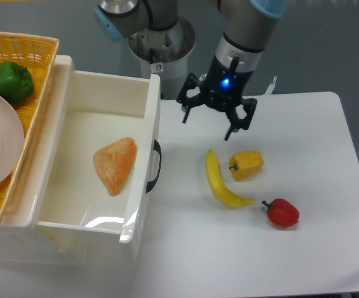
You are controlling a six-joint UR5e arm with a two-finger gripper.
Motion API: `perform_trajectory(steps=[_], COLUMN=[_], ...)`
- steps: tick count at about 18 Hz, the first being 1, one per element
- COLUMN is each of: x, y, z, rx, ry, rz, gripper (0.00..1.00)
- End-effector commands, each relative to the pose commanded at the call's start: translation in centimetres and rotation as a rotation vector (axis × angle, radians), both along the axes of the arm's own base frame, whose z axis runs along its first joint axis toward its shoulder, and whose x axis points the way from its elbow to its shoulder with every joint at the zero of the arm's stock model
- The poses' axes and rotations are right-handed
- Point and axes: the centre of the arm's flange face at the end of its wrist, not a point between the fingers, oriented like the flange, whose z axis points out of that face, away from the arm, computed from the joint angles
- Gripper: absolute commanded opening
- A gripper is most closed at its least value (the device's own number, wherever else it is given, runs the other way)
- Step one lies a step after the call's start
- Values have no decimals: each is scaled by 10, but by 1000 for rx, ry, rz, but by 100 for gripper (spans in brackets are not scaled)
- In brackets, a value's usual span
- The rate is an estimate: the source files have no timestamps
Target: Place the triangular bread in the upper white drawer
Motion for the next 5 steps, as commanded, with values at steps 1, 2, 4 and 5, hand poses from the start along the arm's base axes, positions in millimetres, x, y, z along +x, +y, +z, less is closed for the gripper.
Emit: perform_trajectory(steps=[1,2,4,5], x=[-3,-6,-13,-16], y=[1,1,1,1], z=[-2,-5,-9,-13], rx=[-4,-6,-8,-21], ry=[0,2,17,22], rz=[-6,-6,0,1], gripper=[100,100,100,100])
